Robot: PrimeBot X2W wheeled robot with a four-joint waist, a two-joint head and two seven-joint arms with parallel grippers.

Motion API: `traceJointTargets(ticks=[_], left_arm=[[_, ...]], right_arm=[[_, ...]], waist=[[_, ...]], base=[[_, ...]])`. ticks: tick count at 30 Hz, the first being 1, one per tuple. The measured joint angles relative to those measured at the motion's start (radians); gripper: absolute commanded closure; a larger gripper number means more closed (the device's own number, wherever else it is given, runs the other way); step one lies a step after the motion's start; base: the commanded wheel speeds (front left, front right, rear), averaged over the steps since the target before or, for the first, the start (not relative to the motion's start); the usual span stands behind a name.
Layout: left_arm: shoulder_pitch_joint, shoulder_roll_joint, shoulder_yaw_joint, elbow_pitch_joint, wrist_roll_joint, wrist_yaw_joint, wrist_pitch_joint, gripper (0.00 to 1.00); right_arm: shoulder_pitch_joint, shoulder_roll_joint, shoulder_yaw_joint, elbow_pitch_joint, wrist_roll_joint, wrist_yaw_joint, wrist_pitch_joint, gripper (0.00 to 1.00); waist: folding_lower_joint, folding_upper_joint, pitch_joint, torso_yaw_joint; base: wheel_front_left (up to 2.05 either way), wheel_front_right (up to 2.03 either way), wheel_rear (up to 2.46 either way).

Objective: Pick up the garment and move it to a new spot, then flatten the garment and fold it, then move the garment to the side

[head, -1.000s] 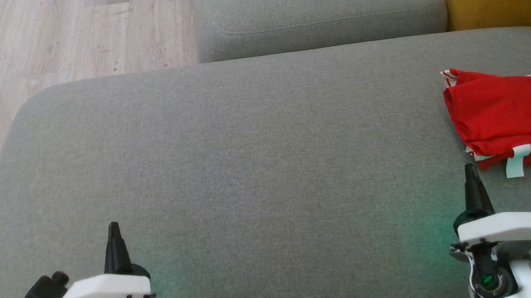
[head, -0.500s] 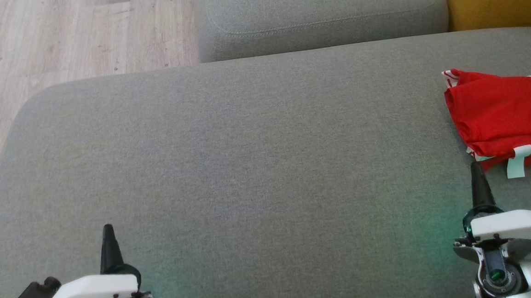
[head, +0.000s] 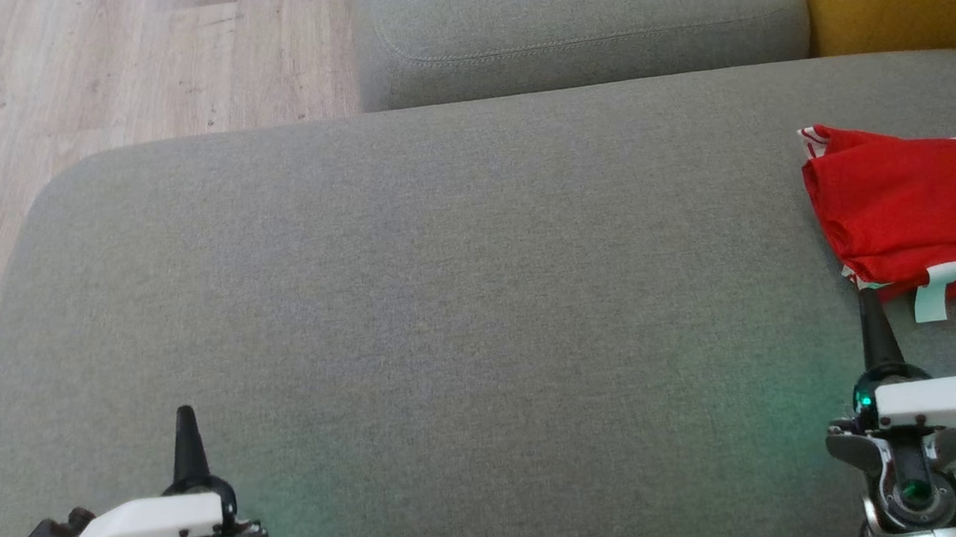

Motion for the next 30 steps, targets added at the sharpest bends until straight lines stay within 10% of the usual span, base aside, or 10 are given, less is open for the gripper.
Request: traceJointTargets(ticks=[30], left_arm=[[-0.019, 0.0, 0.062, -0.02, -0.295, -0.029, 0.088, 1.0]], right_arm=[[0.001, 0.0, -0.038, -0.045, 0.351, 0.0, 0.085, 1.0]], waist=[[0.0, 0.0, 0.001, 0.006]], base=[[0.0, 0.0, 0.0]])
